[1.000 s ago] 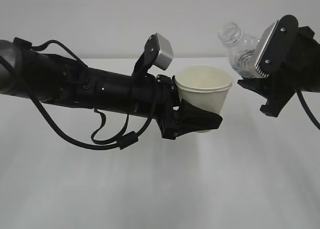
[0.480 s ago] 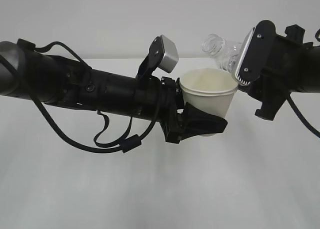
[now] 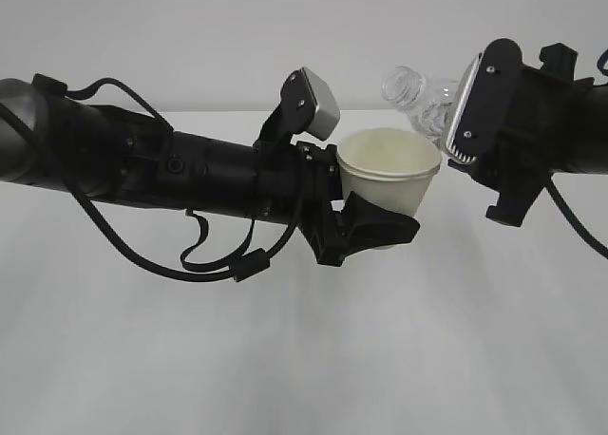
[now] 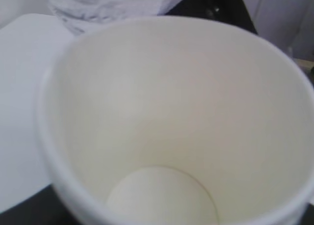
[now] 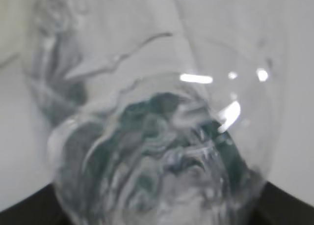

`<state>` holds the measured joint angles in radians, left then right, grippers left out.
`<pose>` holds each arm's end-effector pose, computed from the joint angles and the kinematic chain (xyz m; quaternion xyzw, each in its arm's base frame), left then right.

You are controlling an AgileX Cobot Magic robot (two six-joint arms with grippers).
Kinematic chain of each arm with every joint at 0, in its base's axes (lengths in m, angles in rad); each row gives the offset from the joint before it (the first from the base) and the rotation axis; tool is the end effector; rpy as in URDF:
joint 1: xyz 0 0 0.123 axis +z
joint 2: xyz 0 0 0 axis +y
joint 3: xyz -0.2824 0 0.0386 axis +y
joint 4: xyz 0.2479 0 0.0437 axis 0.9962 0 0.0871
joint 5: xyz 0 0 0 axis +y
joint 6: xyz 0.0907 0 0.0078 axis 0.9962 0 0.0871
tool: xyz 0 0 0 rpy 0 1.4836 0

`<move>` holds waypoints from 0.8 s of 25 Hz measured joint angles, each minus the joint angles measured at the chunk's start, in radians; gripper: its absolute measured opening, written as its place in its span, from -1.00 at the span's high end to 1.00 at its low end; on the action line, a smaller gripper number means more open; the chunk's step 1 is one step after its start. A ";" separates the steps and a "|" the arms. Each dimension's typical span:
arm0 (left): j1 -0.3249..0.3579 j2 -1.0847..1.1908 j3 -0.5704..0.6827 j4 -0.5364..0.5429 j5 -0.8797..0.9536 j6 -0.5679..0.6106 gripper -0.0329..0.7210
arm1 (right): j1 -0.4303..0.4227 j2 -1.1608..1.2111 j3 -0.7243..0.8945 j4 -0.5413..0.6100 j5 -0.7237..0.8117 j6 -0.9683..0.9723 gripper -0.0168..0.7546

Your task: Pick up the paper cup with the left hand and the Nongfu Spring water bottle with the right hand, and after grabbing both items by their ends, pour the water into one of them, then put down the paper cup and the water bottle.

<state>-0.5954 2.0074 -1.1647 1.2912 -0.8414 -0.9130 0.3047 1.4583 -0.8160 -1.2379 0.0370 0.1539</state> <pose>0.3021 -0.2833 0.1786 0.5087 0.6284 -0.4087 0.4236 0.2948 0.0893 0.2455 -0.5544 0.6791 -0.1968 0.4391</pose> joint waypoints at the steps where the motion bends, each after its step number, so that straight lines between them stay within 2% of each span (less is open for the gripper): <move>1: 0.000 0.000 0.000 -0.013 0.009 0.011 -0.32 | 0.000 0.000 -0.007 0.000 0.000 0.002 -0.21; 9: 0.012 0.000 0.000 -0.132 0.025 0.053 -0.32 | 0.000 0.000 -0.043 -0.017 -0.002 0.002 -0.21; 20: 0.021 0.000 0.004 -0.142 0.028 0.057 -0.32 | 0.000 0.000 -0.044 -0.101 -0.002 0.006 -0.21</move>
<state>-0.5746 2.0074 -1.1606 1.1489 -0.8139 -0.8556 0.3047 1.4583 -0.8603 -1.3387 0.0352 0.1597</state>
